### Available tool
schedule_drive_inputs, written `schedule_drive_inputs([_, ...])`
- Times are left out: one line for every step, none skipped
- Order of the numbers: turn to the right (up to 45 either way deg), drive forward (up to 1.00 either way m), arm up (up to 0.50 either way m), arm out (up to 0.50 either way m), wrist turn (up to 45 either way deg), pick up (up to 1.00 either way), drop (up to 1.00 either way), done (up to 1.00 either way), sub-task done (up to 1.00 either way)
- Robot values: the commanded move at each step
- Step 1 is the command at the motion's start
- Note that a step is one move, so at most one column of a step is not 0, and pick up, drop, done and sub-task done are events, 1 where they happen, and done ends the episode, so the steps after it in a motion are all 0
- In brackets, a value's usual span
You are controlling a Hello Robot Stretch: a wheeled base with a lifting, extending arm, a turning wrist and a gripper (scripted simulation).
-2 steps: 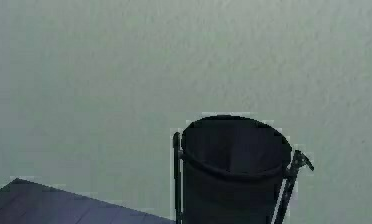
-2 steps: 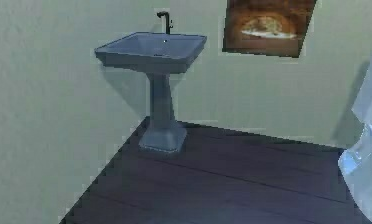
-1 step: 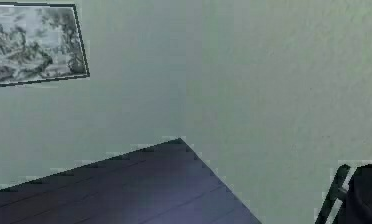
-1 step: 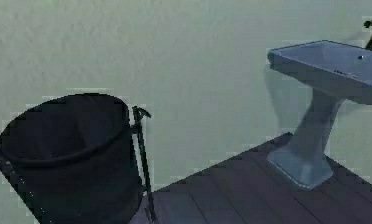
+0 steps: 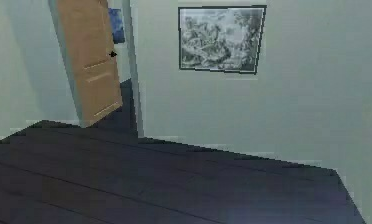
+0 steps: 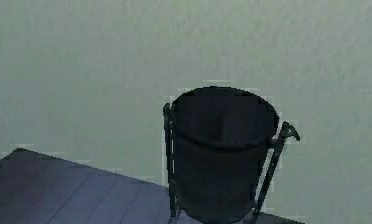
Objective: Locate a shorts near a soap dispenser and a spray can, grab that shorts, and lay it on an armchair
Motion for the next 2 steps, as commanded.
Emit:
schedule_drive_inputs([-27.0, 0.00, 0.00, 0.00, 0.0, 0.00, 0.00, 0.00, 0.00])
schedule_drive_inputs([0.0, 1.00, 0.00, 0.00, 0.0, 0.00, 0.00, 0.00, 0.00])
